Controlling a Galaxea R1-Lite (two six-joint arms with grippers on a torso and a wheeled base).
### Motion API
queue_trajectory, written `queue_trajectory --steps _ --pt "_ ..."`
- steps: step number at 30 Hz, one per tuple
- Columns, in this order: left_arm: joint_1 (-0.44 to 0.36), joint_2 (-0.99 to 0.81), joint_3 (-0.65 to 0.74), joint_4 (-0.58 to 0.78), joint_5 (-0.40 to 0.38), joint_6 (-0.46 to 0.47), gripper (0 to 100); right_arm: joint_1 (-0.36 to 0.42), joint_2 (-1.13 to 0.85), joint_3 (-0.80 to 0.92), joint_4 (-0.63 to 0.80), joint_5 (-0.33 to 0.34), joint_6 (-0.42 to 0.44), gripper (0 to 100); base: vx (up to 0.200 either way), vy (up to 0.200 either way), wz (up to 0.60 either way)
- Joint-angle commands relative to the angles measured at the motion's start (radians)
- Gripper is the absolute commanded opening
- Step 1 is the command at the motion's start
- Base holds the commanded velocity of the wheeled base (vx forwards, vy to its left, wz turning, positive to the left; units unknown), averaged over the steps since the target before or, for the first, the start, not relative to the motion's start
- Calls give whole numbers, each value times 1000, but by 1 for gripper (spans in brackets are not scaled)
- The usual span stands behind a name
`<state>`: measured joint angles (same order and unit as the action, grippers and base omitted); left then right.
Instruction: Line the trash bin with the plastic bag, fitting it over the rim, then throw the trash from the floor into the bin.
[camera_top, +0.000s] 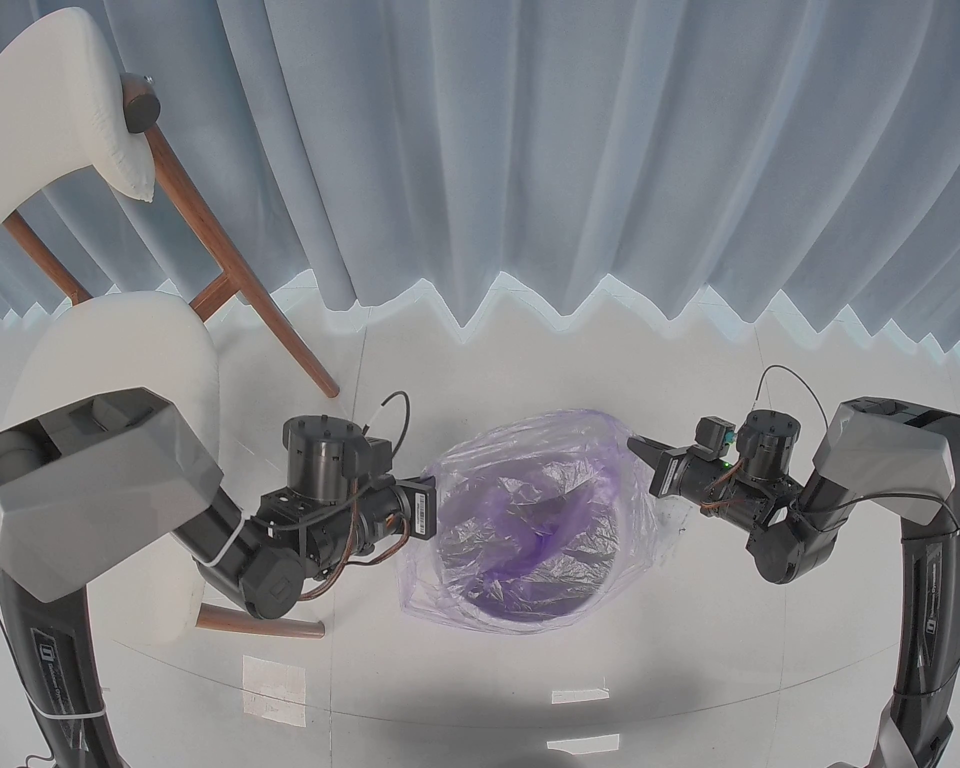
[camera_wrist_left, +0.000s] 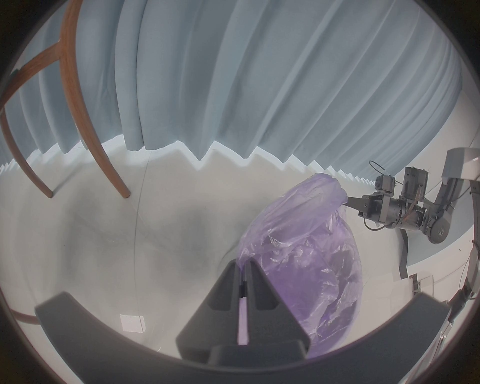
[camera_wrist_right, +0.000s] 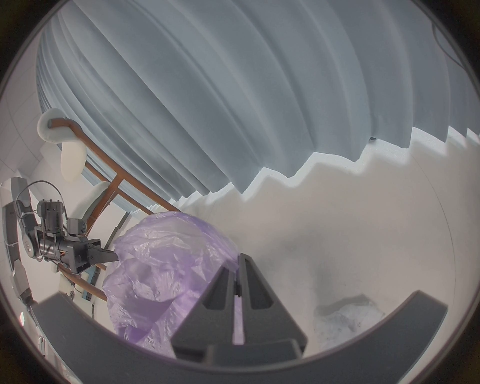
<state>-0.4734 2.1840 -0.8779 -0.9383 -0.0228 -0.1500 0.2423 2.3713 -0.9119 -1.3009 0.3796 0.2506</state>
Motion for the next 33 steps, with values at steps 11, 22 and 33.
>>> queue_trajectory --steps 11,22,33 --pt "108 94 -250 150 -20 -2 0 -8 20 -360 354 -18 1 0 0 0 0" --pt "114 195 -363 251 -22 -88 0 -28 141 -524 446 -76 1 0 0 0 0" --pt "114 237 -349 279 -17 -89 0 -28 195 -487 431 -77 -8 0 0 0 0"
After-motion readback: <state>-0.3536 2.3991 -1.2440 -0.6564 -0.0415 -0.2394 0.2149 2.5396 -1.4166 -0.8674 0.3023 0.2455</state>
